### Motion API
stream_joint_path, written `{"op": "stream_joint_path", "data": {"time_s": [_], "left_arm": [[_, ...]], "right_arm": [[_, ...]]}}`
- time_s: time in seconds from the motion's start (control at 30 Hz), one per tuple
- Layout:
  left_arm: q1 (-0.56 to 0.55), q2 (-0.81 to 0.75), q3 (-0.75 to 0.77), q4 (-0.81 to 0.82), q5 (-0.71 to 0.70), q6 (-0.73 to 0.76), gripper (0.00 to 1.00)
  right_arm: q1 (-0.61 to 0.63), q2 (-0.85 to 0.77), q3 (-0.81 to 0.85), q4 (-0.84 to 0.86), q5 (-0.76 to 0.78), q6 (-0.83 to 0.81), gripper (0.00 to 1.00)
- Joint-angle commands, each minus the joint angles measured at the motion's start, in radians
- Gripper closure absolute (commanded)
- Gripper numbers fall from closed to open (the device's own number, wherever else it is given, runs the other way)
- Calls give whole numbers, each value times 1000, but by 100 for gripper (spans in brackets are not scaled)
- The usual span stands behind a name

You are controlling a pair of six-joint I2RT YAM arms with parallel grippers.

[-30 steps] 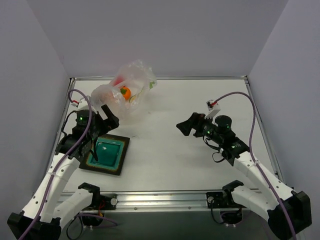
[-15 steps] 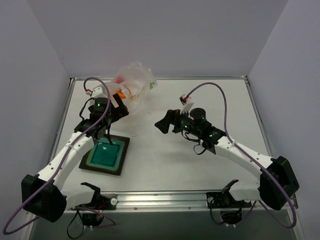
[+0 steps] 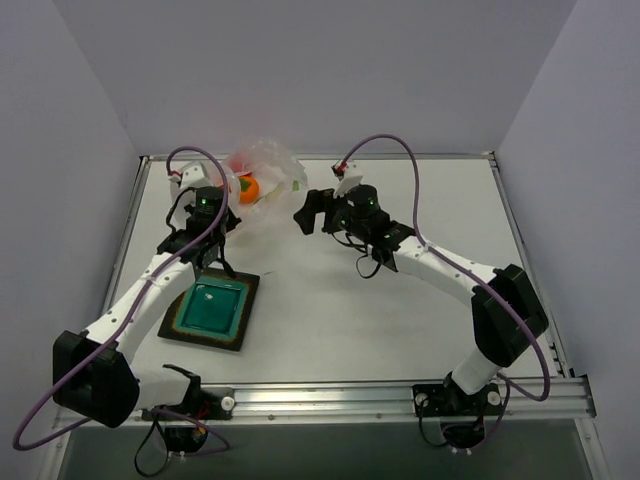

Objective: Take the fake fruits out of the plastic bag

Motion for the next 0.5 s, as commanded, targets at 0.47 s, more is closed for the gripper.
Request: {"op": "stream_joint_path", "data": {"time_s": [0.47], "left_arm": [[56,-148,-109,72,-10,-24,98]], "right_arm": [[4,354,506,-51,-1,-238,6]]}}
